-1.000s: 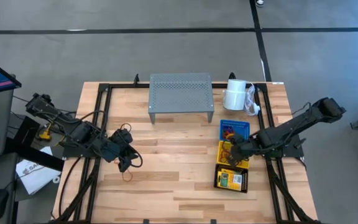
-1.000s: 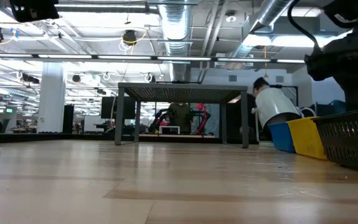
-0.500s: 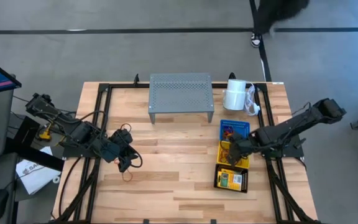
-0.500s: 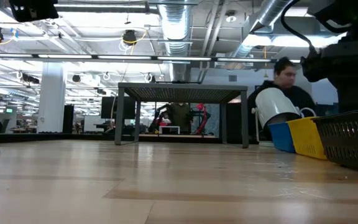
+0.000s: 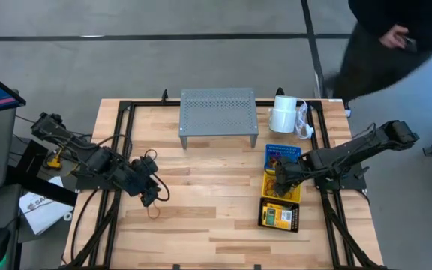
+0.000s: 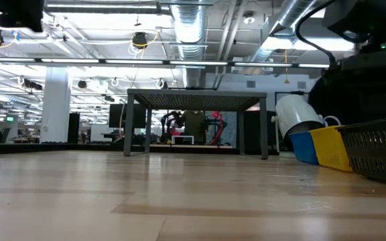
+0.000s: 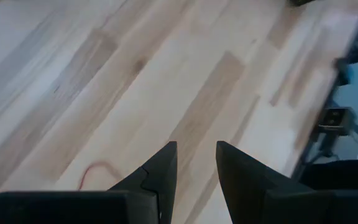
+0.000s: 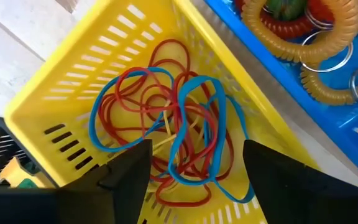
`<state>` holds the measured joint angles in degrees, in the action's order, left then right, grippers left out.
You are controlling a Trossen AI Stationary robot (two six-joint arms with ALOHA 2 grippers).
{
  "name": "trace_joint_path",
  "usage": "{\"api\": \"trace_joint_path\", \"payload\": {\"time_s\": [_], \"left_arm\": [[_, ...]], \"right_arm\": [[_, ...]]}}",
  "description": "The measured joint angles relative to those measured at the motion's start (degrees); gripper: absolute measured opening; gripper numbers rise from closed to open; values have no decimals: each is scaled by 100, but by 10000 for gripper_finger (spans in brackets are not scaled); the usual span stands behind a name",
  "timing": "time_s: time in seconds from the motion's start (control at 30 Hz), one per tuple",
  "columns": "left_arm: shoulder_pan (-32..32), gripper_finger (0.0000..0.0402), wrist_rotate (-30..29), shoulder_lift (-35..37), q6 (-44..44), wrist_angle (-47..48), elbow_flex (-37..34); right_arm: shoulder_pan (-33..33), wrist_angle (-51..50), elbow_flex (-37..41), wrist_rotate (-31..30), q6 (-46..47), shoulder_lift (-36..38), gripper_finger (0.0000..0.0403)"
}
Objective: Pick & Place Office Desk Supplies
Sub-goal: Put the red rubber band into the yellow basket
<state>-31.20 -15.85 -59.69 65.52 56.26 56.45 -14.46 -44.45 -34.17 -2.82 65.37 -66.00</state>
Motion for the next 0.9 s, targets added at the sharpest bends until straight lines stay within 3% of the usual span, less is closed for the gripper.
{"api": "trace_joint_path", "payload": {"time_s": [0.2,0.37,0.6,0.9], "left_arm": [[11,106,685,-518,406,820,0],[11,106,787,-1198,1039,1228,0],[39,106,1284,-2331,2040,1180,0],[130,106,1368,-3446,2357,776,-2]], "right_arm": [[0,26,0,-25,18,0,234],[0,495,0,-38,-37,59,222],[29,1620,-2,-47,-88,448,211],[167,2698,-2,-219,-249,1141,195]]}}
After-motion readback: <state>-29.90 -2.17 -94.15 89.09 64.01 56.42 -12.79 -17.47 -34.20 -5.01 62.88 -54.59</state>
